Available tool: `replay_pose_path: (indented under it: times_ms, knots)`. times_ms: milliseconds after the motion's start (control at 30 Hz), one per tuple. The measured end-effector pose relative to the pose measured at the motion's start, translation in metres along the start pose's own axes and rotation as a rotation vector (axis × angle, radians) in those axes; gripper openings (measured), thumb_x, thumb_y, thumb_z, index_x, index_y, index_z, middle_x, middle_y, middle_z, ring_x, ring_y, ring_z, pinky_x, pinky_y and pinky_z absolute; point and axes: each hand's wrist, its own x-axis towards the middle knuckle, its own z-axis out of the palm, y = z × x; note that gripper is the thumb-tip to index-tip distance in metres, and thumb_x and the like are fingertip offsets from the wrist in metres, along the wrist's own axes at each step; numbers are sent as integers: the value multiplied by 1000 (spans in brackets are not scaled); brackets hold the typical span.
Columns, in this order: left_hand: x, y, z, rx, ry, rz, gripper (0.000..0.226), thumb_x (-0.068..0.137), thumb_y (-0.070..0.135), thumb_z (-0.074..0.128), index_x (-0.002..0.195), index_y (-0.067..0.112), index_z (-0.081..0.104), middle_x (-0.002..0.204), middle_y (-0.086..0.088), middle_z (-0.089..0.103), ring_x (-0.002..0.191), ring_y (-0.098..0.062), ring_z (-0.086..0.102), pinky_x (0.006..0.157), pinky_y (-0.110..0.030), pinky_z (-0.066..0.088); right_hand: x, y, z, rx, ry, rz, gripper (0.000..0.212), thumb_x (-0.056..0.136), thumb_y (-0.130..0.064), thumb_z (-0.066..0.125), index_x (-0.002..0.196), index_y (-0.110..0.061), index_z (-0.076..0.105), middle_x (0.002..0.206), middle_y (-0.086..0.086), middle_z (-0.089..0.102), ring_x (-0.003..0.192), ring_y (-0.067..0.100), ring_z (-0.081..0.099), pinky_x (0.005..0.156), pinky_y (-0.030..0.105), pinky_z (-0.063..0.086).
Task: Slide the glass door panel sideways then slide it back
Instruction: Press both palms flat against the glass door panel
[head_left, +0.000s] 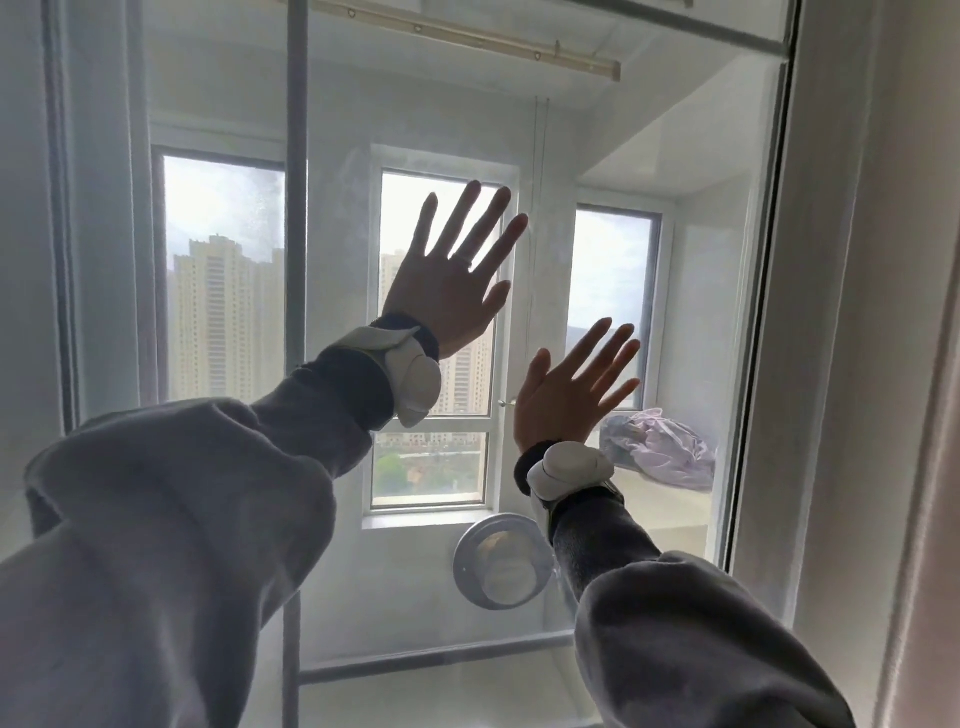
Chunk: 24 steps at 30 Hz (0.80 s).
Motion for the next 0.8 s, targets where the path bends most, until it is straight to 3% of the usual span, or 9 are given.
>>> replay_pose_path:
  times_ms: [300,467,633,800]
  knots:
    - [-2,-1,-1,43,-10,-4,64,93,48,5,153,25,2,163,-4,2,149,-29,0,117,-54,-3,-5,2,3,-6,23,-28,72,92,-53,-3,149,-12,13,158,15,12,145,33,8,115,55,4]
    - [-2,-4,-3,62,0,-1,62,95,46,7,153,25,2,163,-3,1,149,-28,-1,117,-52,-4,-3,0,7,7,69,-23,66,92,-48,28,148,-13,20,157,14,18,145,32,12,115,56,8]
    - [-4,-5,-3,50,-24,-16,62,95,47,9,153,26,2,163,-3,1,149,-28,-1,119,-54,-1,-7,-1,8,14,84,-34,65,93,-46,28,148,-12,21,156,15,20,144,33,15,115,53,4]
    - [-5,-8,-1,51,-30,-35,61,95,47,12,153,27,4,163,-2,3,149,-27,1,118,-56,5,-9,-3,11,33,96,-47,65,95,-48,15,148,-12,22,156,15,21,144,33,16,115,51,1]
